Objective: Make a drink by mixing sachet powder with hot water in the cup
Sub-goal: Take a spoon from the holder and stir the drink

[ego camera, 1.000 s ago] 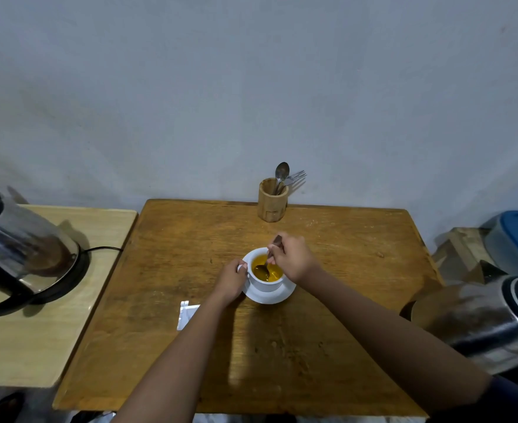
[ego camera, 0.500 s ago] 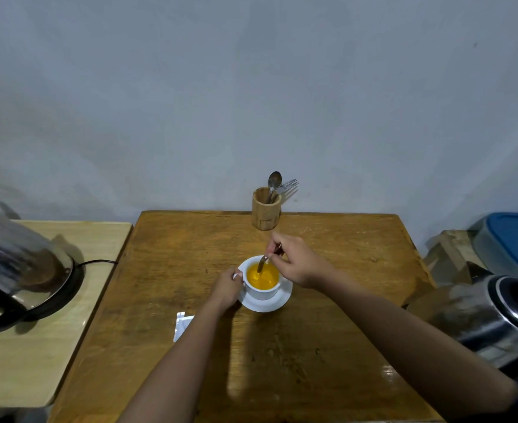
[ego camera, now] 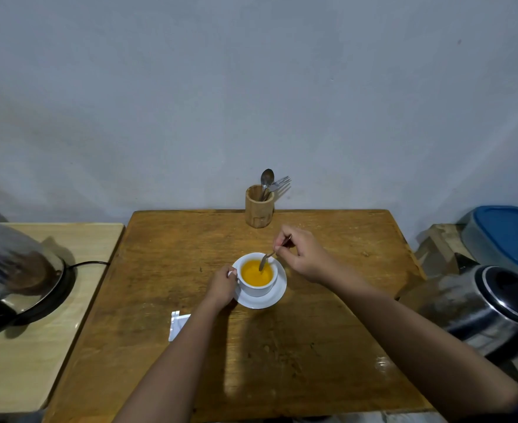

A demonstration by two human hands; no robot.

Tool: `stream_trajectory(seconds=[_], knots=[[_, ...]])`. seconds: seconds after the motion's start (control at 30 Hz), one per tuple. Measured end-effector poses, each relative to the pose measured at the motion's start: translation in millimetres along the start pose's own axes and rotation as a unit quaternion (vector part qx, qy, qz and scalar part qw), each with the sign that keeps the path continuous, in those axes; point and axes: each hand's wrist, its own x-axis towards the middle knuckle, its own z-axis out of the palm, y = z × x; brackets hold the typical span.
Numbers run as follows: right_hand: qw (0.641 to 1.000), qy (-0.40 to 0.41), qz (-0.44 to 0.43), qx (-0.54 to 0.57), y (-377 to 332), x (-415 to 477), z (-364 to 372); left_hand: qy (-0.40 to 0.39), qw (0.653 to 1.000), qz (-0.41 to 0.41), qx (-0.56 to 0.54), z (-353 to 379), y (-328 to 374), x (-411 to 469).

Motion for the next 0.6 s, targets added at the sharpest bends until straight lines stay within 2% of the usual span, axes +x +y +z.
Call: stream_trajectory(seconds=[0.17, 0.6], knots=[[1.000, -0.023, 0.006, -0.018, 4.0, -4.7, 3.2, -0.002, 1.000, -0.004, -0.003, -0.9, 2.6, 1.9], [1.000, -0.012, 0.027, 0.008, 11.4, -7.1, -0.4, 0.000, 0.999, -0.029, -0.019, -1.0, 3.6, 1.1]])
